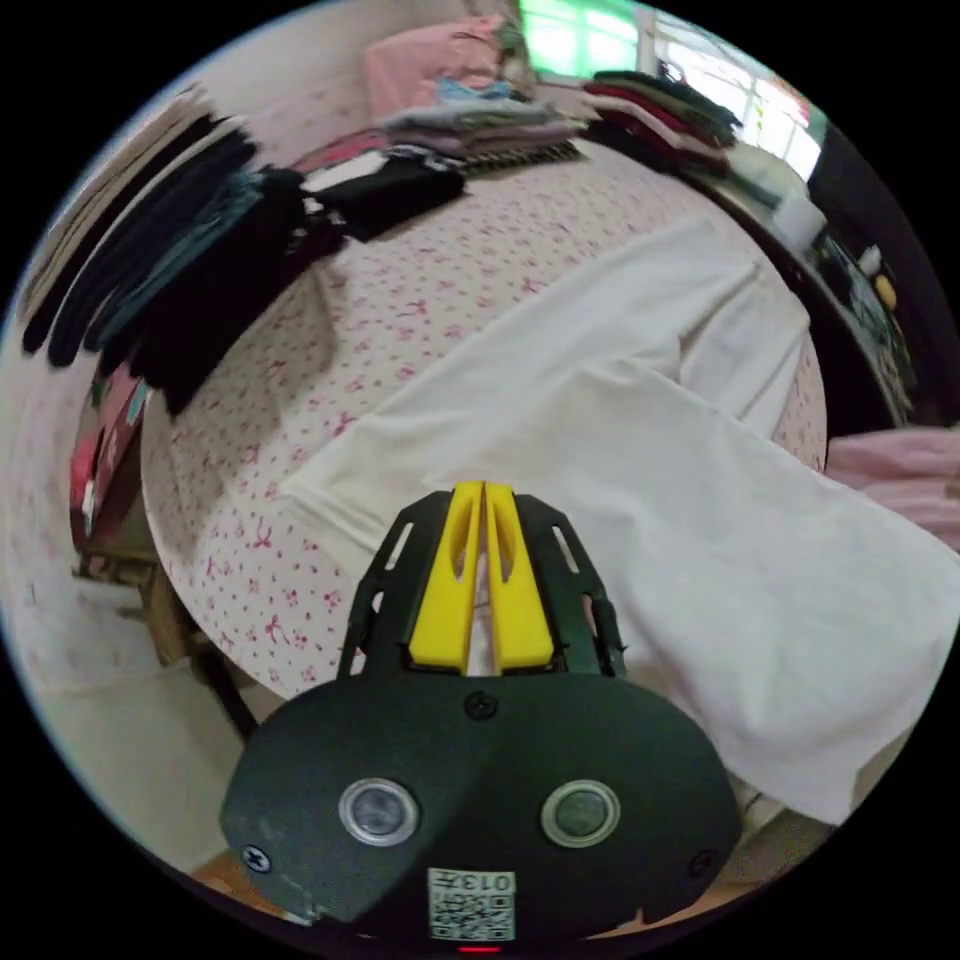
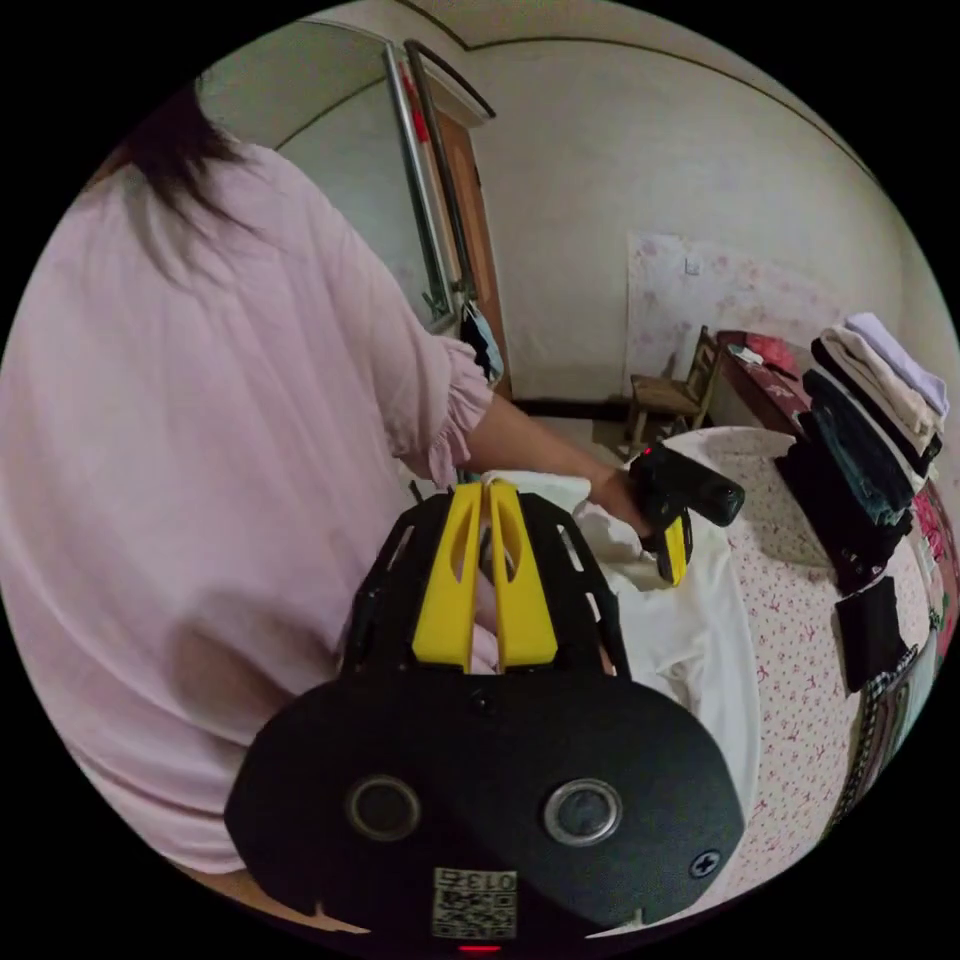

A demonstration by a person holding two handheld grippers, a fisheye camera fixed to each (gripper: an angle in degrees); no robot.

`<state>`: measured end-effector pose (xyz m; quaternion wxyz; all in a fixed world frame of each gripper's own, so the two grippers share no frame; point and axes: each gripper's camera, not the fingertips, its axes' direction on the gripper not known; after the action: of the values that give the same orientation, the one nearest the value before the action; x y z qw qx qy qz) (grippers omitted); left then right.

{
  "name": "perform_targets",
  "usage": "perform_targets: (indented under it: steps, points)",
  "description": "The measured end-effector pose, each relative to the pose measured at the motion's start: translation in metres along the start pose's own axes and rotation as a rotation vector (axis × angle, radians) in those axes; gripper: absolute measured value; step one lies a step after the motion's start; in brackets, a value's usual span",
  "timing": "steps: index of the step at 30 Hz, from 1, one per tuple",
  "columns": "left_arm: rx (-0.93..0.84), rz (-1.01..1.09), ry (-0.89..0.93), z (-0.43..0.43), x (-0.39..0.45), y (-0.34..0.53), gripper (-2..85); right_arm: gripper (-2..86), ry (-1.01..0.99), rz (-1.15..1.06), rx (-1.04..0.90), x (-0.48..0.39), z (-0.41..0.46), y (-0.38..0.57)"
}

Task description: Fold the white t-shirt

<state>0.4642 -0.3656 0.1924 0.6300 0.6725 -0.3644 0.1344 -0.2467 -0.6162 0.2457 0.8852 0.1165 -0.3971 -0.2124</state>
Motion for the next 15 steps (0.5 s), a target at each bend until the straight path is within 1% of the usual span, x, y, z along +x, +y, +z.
perform_targets:
  steps: [2, 4, 5, 7, 10, 11, 13, 15]
  points:
    - [0.088, -0.182, 0.002, -0.017, -0.034, 0.013, -0.3, 0.8, -0.038, -0.007, 0.049, -0.005, -0.027, 0.002]
    - [0.128, -0.295, 0.054, -0.022, -0.057, 0.018, -0.3, 0.8, -0.072, -0.003, 0.105, -0.007, -0.053, 0.008]
    - [0.131, -0.316, 0.098, -0.021, -0.065, 0.015, -0.3, 0.8, -0.086, 0.005, 0.138, -0.007, -0.068, 0.014]
    - [0.087, -0.28, 0.139, -0.01, -0.065, 0.005, -0.3, 1.0, -0.097, 0.031, 0.178, -0.004, -0.091, 0.025]
    - [-0.058, -0.171, 0.112, 0.017, -0.053, -0.006, -0.3, 1.1, -0.111, 0.046, 0.195, -0.003, -0.11, 0.034]
    - [-0.013, -0.168, 0.093, 0.013, -0.054, -0.002, -0.4, 1.1, -0.104, 0.038, 0.196, -0.006, -0.121, 0.036]
    - [-0.06, -0.197, 0.119, 0.018, -0.064, 0.001, -0.4, 1.2, -0.076, 0.022, 0.22, -0.012, -0.146, 0.044]
    - [-0.034, -0.267, 0.104, 0.013, -0.075, 0.005, -0.3, 1.3, -0.08, 0.041, 0.251, -0.01, -0.161, 0.055]
